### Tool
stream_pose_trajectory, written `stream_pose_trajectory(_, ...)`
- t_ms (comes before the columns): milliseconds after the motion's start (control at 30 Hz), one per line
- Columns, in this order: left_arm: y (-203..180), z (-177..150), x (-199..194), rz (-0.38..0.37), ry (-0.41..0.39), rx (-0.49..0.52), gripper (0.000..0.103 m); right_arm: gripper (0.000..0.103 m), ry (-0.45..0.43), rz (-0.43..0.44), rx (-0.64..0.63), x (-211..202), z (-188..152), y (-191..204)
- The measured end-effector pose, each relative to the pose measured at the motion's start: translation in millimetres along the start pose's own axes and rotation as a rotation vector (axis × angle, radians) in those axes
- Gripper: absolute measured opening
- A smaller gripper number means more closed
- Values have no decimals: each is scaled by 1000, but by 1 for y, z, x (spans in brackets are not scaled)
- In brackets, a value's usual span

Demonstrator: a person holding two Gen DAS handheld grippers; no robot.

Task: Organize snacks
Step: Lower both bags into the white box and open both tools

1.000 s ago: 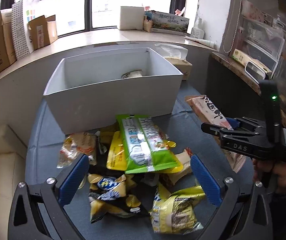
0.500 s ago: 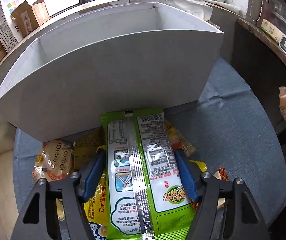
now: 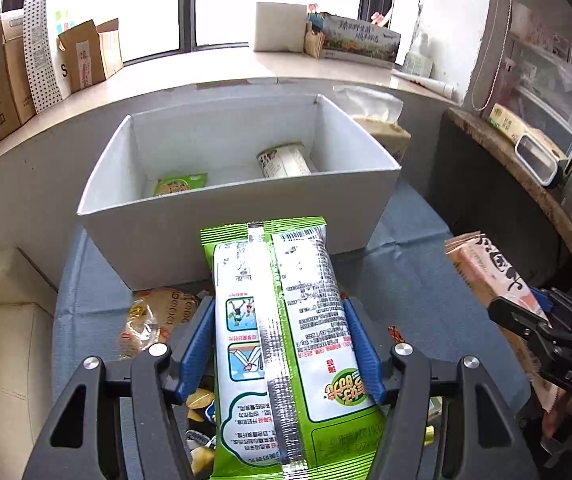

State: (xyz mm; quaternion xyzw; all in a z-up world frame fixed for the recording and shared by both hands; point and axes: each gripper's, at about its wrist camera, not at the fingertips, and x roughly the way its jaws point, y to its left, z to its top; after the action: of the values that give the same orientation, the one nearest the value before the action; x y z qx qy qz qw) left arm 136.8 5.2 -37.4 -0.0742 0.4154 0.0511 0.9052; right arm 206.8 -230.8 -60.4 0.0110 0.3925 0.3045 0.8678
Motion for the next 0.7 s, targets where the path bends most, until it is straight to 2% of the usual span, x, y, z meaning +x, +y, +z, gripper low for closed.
stream_pose_trajectory(133, 20, 17, -35, -6, -67, -11, 67, 56, -32, 37, -23, -7, 15, 16)
stream_pose_trajectory(367, 60, 75, -44, 42, -116, -44, 67, 56, -91, 66, -82, 4, 77, 51)
stream_pose_trajectory(467, 71, 104, -33, 78, -137, -33, 68, 56, -109, 72, -88, 21, 112, 64)
stream_pose_trajectory(567, 85, 129, -9, 103, -125, -44, 68, 56, -109, 54, -94, 48, 148, 74)
stream_pose_trajectory(700, 100, 149, 35, 105, -81, -52, 68, 56, -36, 14, -79, 100, 187, 76)
